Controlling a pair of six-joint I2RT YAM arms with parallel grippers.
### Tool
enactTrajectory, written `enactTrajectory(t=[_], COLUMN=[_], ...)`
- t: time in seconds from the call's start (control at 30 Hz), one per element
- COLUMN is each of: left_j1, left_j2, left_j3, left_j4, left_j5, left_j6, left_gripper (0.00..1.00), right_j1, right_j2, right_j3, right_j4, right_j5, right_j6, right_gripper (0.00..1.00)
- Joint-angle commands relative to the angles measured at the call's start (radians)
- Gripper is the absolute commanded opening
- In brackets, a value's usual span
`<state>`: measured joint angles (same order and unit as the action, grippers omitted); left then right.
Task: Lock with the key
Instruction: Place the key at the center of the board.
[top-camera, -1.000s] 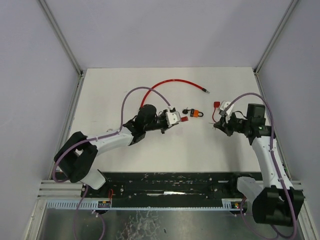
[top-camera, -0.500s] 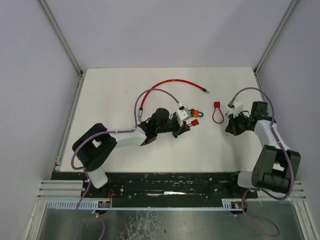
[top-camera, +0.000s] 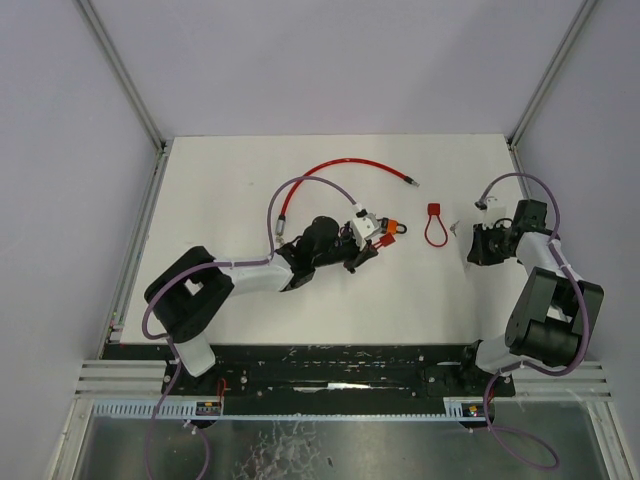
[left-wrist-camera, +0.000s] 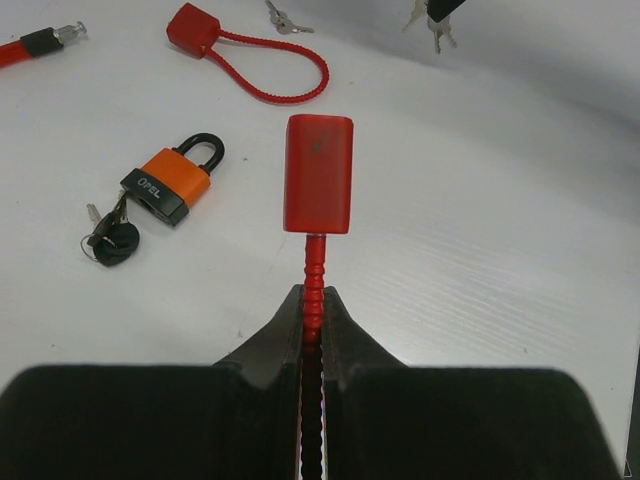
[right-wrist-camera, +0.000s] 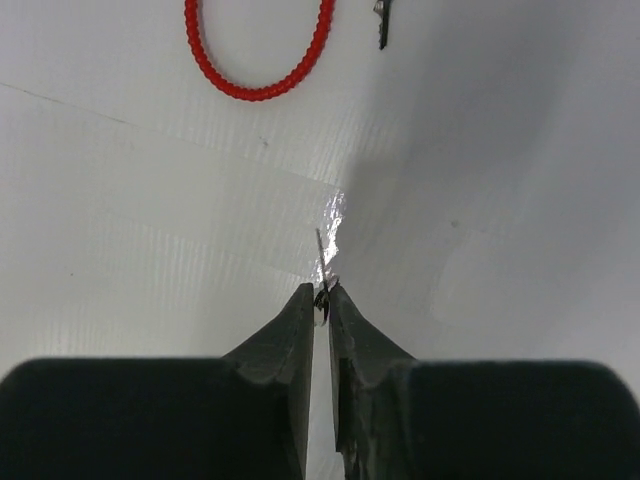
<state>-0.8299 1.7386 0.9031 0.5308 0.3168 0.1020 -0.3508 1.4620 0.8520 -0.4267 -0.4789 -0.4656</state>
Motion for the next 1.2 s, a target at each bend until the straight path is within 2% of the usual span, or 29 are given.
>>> enactTrajectory(t=[0.0,0.23,0.57,0.7,0.8,0.9,0.97,1.17], left_j1=[-0.003,-0.003,0.012,0.014,0.012,-0.012,-0.038,-0.11], left_j2=[-0.013,-0.034,-0.028,0.0,0.042,0.107,0.161,0.344], left_j3=[0.002,-0.035,-0.039,0.0,0.025,0.076,0.129,0.322], left_j4=[0.094,0.154,0.194,0.186,0.237,0.297,0.289,0.208], left_j5=[-0.031,-0.049,-0.06,-0.017,0.048,0.115,0.134,0.129], left_j6=[-0.013,-0.022,-0.119,-0.216,-0.374,-0.534,-0.606,-0.695], left_gripper=[0.0,0.0,0.01,0.0,0.0,0.0,0.0,0.0], right_j1=[-0.003,-0.01,-0.017,-0.017,-0.017,-0.023,-0.029,-0.038], right_j2=[0.018,-0.021,-0.25,-0.315,-0.319,-0.364,-0.429,-0.513], right_j3=[0.019,0.025,0.0,0.08,0.186,0.123,0.009,-0.001], right_j4=[0.02,0.013,0.006,-0.044,-0.106,-0.017,0.071,0.101], right_j5=[0.043,0.044,-0.13,-0.259,-0.391,-0.44,-0.38,-0.283], right_j6=[0.038,0.044,0.003,0.083,0.142,0.183,0.196,0.24], right_gripper=[0.2,0.34,0.36,0.37,0.38,0.4,0.46,0.5])
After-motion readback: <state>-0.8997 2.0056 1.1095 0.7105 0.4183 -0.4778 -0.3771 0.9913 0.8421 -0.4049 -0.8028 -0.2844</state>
